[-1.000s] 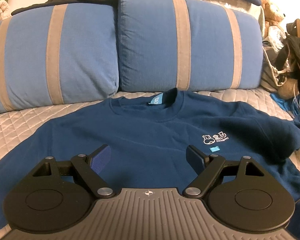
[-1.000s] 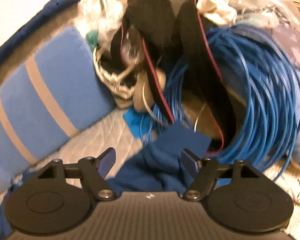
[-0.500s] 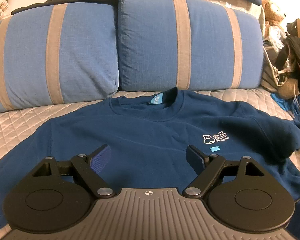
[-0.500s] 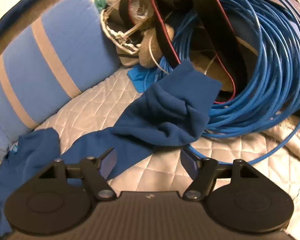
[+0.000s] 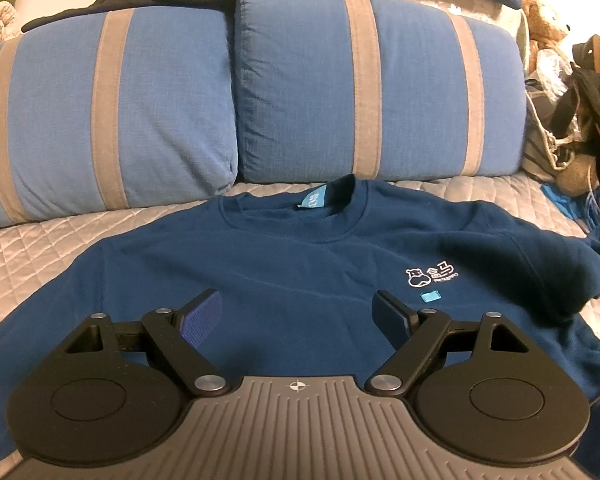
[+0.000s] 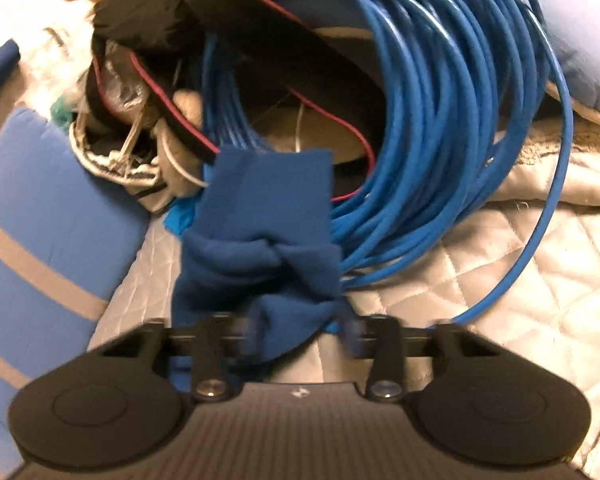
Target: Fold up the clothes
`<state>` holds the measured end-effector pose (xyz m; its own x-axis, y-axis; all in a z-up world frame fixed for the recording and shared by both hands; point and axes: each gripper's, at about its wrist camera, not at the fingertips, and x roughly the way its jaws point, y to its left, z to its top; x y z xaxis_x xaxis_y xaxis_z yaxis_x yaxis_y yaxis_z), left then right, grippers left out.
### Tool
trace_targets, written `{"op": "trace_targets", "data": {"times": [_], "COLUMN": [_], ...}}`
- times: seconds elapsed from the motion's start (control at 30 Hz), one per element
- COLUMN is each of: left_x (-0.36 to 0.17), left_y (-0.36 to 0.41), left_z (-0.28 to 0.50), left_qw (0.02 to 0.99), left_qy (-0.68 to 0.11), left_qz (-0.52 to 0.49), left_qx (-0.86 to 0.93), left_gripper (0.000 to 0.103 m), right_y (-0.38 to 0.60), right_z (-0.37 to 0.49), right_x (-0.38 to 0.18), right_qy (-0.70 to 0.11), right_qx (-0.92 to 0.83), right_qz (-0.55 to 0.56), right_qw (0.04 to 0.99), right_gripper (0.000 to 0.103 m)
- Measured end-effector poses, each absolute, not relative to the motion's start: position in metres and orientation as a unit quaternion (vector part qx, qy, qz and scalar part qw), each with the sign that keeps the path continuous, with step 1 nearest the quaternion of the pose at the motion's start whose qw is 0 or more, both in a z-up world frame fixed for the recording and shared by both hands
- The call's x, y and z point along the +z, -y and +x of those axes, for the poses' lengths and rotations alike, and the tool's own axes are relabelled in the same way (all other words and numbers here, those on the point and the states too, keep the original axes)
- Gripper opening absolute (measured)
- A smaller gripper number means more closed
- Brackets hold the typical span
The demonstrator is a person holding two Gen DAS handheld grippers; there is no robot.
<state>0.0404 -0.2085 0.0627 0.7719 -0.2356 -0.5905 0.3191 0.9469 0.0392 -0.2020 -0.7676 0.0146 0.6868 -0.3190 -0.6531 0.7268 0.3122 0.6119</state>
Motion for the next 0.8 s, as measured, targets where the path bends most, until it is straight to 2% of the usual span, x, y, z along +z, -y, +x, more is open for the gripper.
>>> {"op": "trace_targets", "data": {"times": [0.13, 0.33, 0.5, 0.8], "left_x": [0.063, 0.065, 0.064, 0.062], "left_y": [0.208, 0.207, 0.209, 0.209], "left_z": [0.040, 0.039, 0.039, 0.041], "left_qw": [0.939, 0.940, 0.939, 0.938], "left_qy": [-0.302, -0.298, -0.299, -0.305], "left_qz": [0.066, 0.064, 0.070, 0.074], "left_qx": [-0.149, -0.151, -0.153, -0.145], "left_gripper": [0.083, 0.083, 0.083, 0.083], "right_y": [0.767, 0.733, 0.712, 0.758], "right_z": [-0.209, -0.255, -0.285, -0.227], "right_x": [0.020, 0.073, 0.094, 0.067], "right_qy": [-0.199, -0.176, -0.179, -0.226], "right_qx": [-0.331, -0.307, -0.295, -0.313], "right_qz": [0.490, 0.494, 0.508, 0.449], "right_qw": [0.782, 0.794, 0.790, 0.806], "right_gripper": [0.009, 0.008, 0.008, 0.008]}}
